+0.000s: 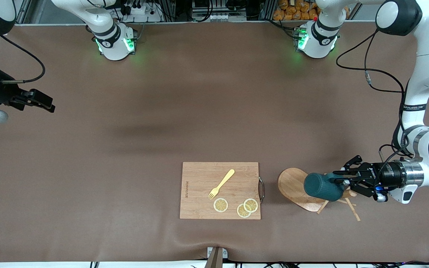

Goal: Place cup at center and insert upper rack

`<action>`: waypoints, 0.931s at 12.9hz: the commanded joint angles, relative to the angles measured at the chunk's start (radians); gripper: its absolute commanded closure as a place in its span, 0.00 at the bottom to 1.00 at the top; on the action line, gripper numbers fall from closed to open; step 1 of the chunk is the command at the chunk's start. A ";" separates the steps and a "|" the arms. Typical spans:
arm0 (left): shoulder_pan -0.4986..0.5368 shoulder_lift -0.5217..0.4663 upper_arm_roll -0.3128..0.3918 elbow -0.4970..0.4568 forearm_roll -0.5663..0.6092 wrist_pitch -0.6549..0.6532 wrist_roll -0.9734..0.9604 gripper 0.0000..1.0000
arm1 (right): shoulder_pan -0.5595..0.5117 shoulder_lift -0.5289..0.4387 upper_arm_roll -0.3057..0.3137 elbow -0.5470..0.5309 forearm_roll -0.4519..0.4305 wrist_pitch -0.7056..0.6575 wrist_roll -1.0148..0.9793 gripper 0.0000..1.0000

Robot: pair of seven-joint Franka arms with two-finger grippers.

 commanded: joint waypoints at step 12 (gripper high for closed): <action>0.013 -0.065 -0.007 0.015 -0.006 -0.008 -0.105 0.00 | -0.003 -0.023 0.002 -0.022 -0.002 0.005 -0.008 0.00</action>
